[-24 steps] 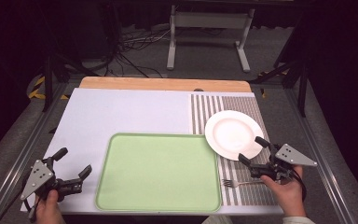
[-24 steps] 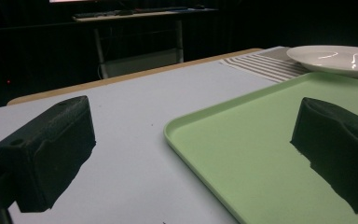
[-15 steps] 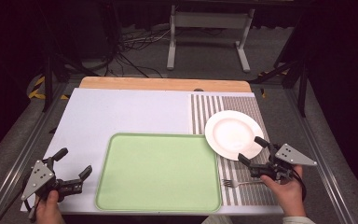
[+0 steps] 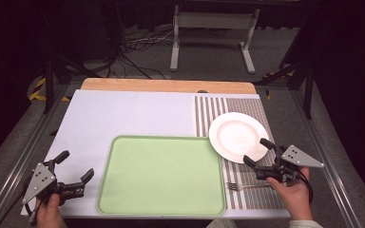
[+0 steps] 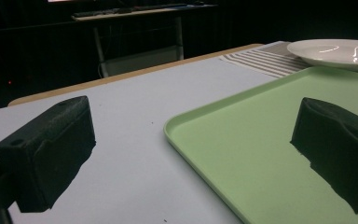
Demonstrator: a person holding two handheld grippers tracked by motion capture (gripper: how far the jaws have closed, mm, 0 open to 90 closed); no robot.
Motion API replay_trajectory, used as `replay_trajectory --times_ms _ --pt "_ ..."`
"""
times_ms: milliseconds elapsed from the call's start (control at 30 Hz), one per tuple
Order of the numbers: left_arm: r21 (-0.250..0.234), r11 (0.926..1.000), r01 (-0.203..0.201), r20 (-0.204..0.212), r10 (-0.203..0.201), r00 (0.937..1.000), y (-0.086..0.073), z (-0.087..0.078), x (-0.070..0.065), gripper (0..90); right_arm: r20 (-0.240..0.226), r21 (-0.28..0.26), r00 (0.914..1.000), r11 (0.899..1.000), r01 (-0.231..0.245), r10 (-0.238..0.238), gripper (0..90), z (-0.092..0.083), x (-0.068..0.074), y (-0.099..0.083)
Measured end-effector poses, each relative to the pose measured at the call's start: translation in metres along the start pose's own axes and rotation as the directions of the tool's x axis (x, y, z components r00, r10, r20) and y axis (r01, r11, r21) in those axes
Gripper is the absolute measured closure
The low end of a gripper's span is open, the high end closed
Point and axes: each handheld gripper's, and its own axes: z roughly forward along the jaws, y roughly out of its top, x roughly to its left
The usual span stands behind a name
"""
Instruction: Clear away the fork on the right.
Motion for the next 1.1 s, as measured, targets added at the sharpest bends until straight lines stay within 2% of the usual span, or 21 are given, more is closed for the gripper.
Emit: replay_trajectory --times_ms 67,100,367,533,733,933,1000,1100 --pt "0.005 1.0000 -0.003 0.001 0.003 1.0000 0.000 0.000 0.000 0.3 -0.013 0.019 0.9999 1.000 0.001 -0.001 8.2 0.003 0.001 0.005" --pt "0.006 1.0000 -0.003 0.001 0.003 1.0000 0.000 0.000 0.000 0.3 -0.028 0.056 0.9994 0.998 0.020 -0.019 8.2 0.006 0.002 0.011" --pt "0.002 1.0000 -0.002 -0.003 0.002 1.0000 0.000 -0.001 0.000 0.3 -0.066 0.121 0.9943 0.989 0.091 -0.083 8.0 0.011 0.003 0.035" --pt "-0.002 1.0000 0.005 -0.003 -0.005 1.0000 0.000 -0.001 0.000 0.3 -0.088 0.191 0.9884 0.972 0.139 -0.124 8.3 0.014 0.003 0.043" --pt "0.003 1.0000 0.001 -0.011 -0.001 0.9999 0.000 -0.001 0.001 0.3 -0.105 0.253 0.9835 0.952 0.170 -0.148 9.7 0.015 0.000 0.049" --pt "0.004 1.0000 0.001 -0.010 -0.001 0.9999 -0.001 -0.001 0.001 0.3 -0.150 0.333 0.9706 0.915 0.229 -0.189 18.3 0.015 -0.001 0.053" --pt "0.002 1.0000 0.001 -0.014 -0.001 0.9999 -0.001 -0.001 0.001 0.3 -0.174 0.366 0.9660 0.898 0.244 -0.191 21.2 0.016 0.000 0.054" --pt "0.003 1.0000 0.002 -0.016 -0.002 0.9999 0.000 -0.002 0.002 0.3 -0.208 0.421 0.9537 0.860 0.287 -0.217 23.1 0.019 0.001 0.056"
